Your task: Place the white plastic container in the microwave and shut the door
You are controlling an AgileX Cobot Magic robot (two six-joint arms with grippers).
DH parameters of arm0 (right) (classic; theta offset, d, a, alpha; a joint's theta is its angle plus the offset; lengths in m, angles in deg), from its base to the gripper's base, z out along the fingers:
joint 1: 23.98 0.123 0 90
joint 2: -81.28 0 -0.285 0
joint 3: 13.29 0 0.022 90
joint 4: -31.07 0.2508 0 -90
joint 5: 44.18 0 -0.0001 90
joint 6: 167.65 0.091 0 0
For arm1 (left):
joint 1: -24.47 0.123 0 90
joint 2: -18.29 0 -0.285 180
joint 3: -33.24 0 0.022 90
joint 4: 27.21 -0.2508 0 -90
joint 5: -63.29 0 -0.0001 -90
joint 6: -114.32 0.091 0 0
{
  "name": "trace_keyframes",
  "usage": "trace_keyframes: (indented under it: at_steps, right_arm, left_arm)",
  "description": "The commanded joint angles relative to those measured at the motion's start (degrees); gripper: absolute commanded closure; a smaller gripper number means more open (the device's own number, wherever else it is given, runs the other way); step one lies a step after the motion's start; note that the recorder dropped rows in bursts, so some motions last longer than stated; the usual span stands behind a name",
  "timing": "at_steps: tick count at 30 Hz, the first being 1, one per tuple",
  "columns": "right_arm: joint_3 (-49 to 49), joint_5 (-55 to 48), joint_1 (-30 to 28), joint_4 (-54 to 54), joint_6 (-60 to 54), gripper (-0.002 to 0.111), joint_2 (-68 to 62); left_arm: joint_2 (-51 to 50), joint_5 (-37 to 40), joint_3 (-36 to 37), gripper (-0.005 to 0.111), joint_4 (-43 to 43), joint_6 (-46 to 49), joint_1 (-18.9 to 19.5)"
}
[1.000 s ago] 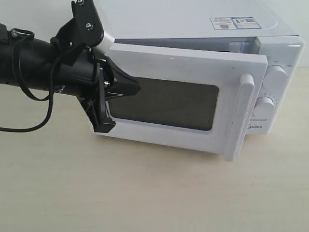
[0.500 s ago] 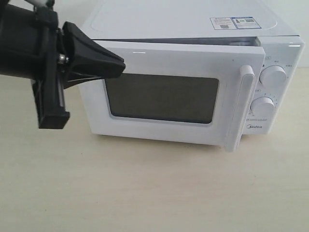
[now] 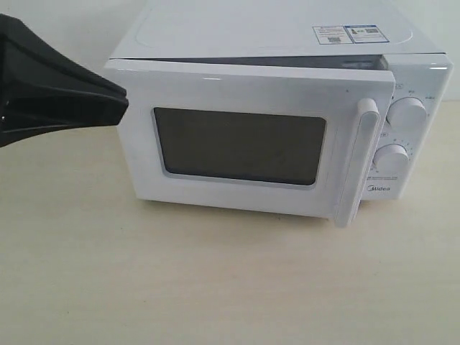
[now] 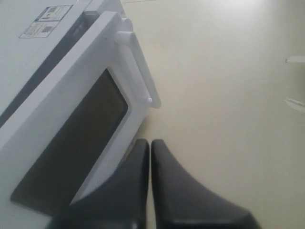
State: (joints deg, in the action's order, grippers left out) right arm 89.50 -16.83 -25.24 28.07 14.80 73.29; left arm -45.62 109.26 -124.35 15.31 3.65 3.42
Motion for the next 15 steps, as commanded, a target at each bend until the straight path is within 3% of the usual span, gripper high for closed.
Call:
trace_keyframes:
  at_steps: [1,5,8,12,15]
  right_arm:
    - [0.0,13.5,-0.4,0.5,1.8,0.108,0.2]
    - [1.0,24.1,-0.4,0.8,5.4,0.108,0.2]
    - [6.7,22.7,-0.4,0.8,6.1,0.108,0.2]
    - [18.2,11.5,-0.4,-0.5,6.7,0.108,-0.8]
    - [29.7,-8.4,-0.4,-8.4,12.3,0.108,-4.4]
  left_arm:
    - [1.6,1.1,0.5,0.103,-4.3,-6.7,-0.3]
    - [4.2,-0.1,1.8,0.103,-6.4,-10.1,-0.2]
    - [6.6,-2.9,2.8,0.103,-6.4,-11.6,-0.2]
    - [9.1,-5.5,2.8,0.103,-6.4,-11.6,-0.2]
    - [10.1,-6.6,2.8,0.103,-6.4,-11.6,-0.2]
